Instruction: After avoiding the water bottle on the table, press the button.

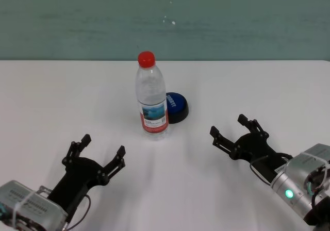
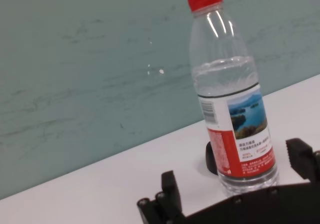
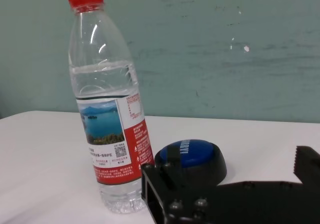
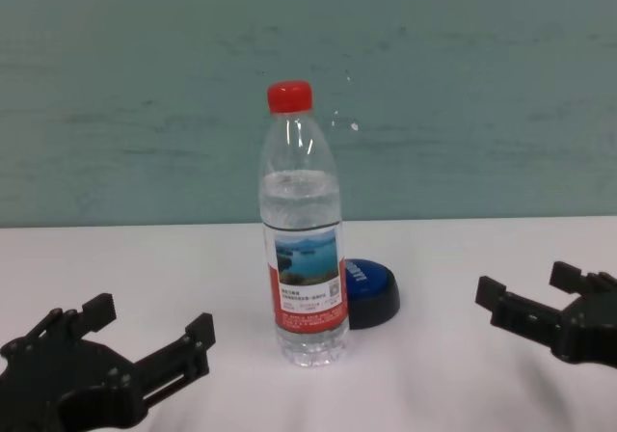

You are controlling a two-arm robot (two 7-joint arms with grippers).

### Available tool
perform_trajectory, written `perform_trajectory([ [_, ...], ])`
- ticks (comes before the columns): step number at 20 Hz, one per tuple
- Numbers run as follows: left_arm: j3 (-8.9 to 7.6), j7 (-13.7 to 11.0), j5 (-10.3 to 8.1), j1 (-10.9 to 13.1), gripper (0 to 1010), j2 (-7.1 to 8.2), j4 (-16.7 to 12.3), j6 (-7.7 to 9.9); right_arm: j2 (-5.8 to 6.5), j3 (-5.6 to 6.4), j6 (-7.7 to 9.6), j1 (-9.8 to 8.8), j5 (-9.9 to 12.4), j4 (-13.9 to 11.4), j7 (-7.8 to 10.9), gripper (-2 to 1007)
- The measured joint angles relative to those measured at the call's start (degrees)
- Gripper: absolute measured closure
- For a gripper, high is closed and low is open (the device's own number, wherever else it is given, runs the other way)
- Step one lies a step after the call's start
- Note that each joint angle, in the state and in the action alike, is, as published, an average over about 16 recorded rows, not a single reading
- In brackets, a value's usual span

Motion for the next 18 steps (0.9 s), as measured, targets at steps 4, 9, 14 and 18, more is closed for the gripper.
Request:
perform_trajectory([
  [4,0.00,0.0,0.00,0.0,10,0.00,0.0,0.00,0.01,0.00,0.00,0.01,0.0,0.0,-0.05,1],
  [9,0.00,0.0,0.00,0.0,10,0.00,0.0,0.00,0.03,0.00,0.02,0.01,-0.1,0.0,-0.04,1],
  [14,0.00,0.0,0.00,0.0,10,0.00,0.0,0.00,0.03,0.01,0.01,-0.01,-0.1,0.0,-0.01,1],
  [18,0.00,0.0,0.00,0.0,10,0.00,0.0,0.00,0.03,0.01,0.00,-0.02,-0.1,0.0,0.01,1],
])
